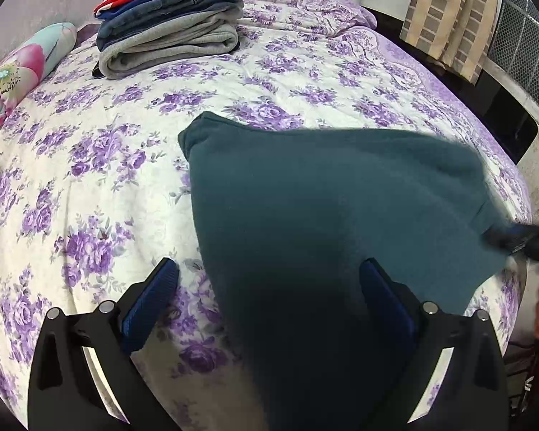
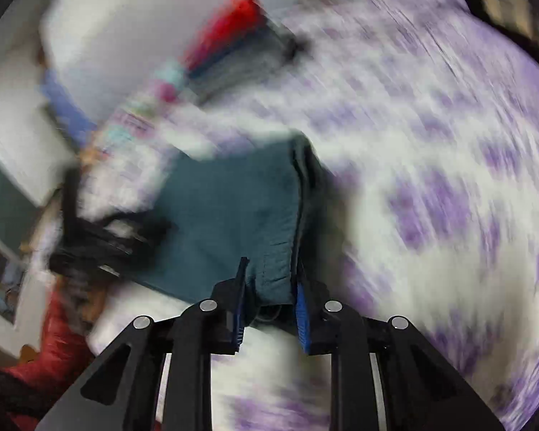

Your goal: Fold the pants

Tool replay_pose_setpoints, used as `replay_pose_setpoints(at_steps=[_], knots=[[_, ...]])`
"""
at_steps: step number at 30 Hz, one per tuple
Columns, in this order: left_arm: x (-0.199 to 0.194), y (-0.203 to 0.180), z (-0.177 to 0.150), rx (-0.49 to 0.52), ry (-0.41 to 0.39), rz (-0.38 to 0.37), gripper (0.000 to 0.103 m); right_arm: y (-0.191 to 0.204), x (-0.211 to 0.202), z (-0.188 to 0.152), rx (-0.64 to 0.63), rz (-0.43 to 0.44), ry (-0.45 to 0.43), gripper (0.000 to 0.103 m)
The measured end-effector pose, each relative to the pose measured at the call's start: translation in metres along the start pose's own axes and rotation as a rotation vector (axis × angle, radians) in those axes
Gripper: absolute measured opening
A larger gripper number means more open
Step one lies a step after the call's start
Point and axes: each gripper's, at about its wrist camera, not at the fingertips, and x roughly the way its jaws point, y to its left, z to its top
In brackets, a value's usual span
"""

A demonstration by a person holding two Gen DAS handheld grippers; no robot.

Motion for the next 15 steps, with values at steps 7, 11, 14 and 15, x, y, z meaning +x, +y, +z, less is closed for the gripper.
replay_pose_setpoints(at_steps=[7, 11, 14, 15], knots=[[-0.001, -0.002, -0.001, 0.003, -0.008, 0.008, 0.099, 0.052, -0.052, 0.024, -0.209, -0.117, -0.265, 0.043], [-0.001, -0.001, 0.0, 0.001, -0.006, 0.005, 0.099, 0.067, -0.015, 0.048, -0.252, -0.011, -0.185, 0.043], [-0.001, -0.001, 0.0, -0.003, -0.002, 0.0, 0.099, 0.038, 0.044, 0.07, -0.144, -0.016, -0.028, 0.04], [-0.001, -0.001, 0.0, -0.004, -0.002, -0.002, 0.099, 0.033, 0.054, 0.074, -0.125, -0.025, -0.017, 0.023]])
